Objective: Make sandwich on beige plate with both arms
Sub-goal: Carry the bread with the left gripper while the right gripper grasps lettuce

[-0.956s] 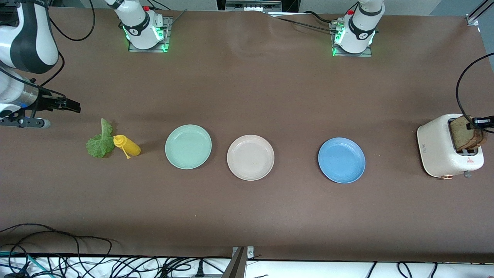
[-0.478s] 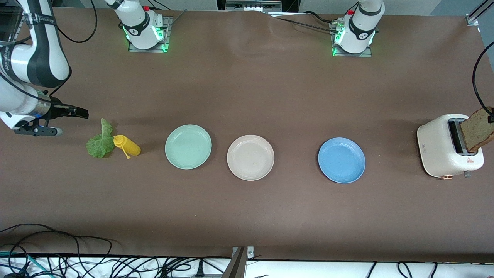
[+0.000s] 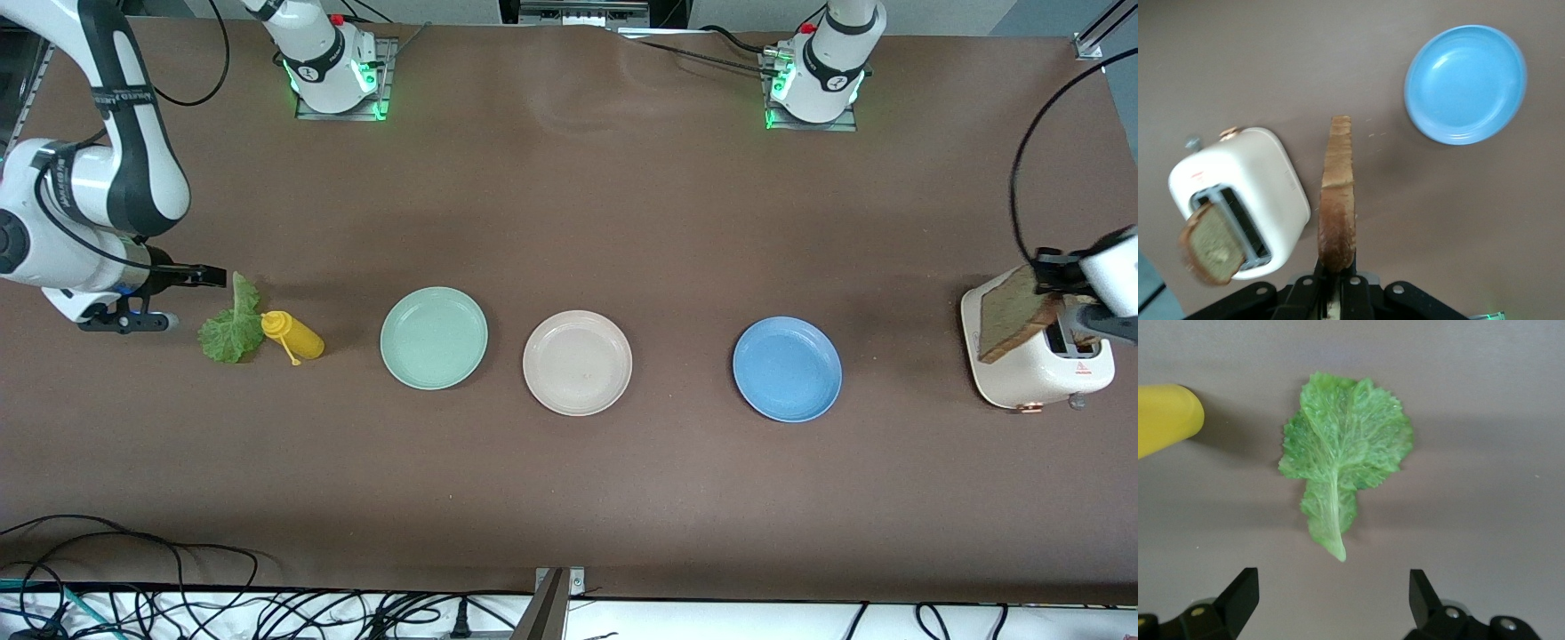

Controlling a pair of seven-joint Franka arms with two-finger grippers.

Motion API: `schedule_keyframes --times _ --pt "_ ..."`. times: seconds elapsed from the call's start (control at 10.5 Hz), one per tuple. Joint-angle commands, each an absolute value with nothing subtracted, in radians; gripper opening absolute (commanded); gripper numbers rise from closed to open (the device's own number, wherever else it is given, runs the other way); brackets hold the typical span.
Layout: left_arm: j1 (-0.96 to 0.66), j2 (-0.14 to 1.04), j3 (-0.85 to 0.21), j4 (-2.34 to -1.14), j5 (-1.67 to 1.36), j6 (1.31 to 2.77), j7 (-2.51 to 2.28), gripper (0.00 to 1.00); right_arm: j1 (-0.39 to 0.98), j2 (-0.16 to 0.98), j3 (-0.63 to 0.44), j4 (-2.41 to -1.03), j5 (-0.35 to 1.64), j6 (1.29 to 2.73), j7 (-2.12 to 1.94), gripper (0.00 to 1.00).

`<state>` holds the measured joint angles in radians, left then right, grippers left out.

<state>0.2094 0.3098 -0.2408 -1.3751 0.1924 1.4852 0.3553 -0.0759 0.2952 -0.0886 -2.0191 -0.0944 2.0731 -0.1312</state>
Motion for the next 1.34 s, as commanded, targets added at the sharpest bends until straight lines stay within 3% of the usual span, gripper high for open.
schedule_keyframes --times 0.0,0.48,0.67,1.24 --pt "0.108 0.362 -0.250 -1.350 0.110 1.463 0.316 0.00 -0.077 0.334 -0.092 -2.022 -0.094 2.109 -0.153 1.00" --pt "-0.132 0.526 -0.250 -1.312 -0.200 1.506 0.030 0.00 -0.081 0.412 -0.092 -2.020 -0.051 2.161 -0.155 1.00" --pt "-0.173 0.636 -0.250 -1.255 -0.379 1.596 0.002 0.00 -0.103 0.440 -0.092 -2.020 -0.051 2.196 -0.173 1.00" --pt "-0.210 0.848 -0.250 -1.259 -0.894 1.863 0.163 0.00 -0.123 0.506 -0.087 -2.011 -0.014 2.262 -0.195 1.00"
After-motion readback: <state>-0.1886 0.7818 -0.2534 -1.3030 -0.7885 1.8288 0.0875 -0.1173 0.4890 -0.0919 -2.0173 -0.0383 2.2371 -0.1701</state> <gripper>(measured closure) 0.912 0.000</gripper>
